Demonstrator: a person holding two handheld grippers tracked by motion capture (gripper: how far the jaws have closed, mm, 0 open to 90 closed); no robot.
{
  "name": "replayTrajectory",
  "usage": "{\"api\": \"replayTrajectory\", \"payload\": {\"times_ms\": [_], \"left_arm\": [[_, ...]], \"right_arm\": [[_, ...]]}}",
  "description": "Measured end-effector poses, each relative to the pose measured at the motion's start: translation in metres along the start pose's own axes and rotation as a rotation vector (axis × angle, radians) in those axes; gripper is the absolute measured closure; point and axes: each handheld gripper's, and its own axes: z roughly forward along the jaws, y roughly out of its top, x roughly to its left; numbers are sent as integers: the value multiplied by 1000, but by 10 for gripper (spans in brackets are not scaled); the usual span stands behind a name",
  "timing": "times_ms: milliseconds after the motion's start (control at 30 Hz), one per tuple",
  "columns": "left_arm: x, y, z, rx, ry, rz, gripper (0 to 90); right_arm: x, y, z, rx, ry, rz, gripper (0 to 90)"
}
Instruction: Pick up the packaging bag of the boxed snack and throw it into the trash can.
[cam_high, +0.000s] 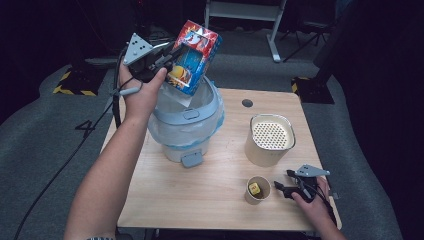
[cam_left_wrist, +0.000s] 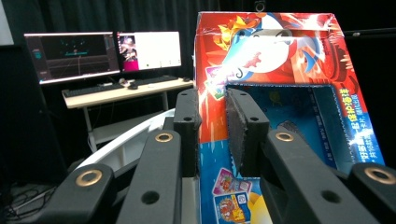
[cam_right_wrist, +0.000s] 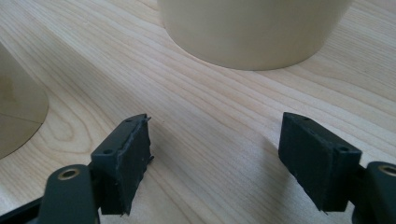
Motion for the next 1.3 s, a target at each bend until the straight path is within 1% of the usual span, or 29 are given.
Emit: {"api": "replayTrajectory", "payload": {"times_ms": [233, 333, 433, 567, 633, 767, 900, 1000, 1167, 1200, 1300], "left_arm": [[1, -4, 8, 11, 1, -6, 748], [1, -5, 8, 25, 4, -8, 748], [1, -6, 8, 49, 8, -5, 746], [-1, -7, 9, 102, 25, 42, 736], [-2, -8, 8, 116, 28, 57, 738], [-5, -11, 8, 133, 30, 72, 743], [-6, -15, 7, 138, 31, 65, 743], [-6, -18, 6, 143, 45, 71, 743], [-7, -23, 7, 162, 46, 79, 742], [-8, -24, 7, 164, 45, 74, 742], [-10, -26, 6, 172, 51, 93, 741]], "right_arm": [[0, 0, 0, 0, 0, -1, 251], [0, 0, 0, 0, 0, -1, 252], [0, 0, 0, 0, 0, -1, 252], [0, 0, 0, 0, 0, -1, 251], [0, 0, 0, 0, 0, 0, 251], [0, 0, 0, 0, 0, 0, 251], [0, 0, 0, 0, 0, 0, 252], [0, 0, 0, 0, 0, 0, 252], [0, 0, 0, 0, 0, 0, 251], [0, 0, 0, 0, 0, 0, 251], [0, 0, 0, 0, 0, 0, 251]]}}
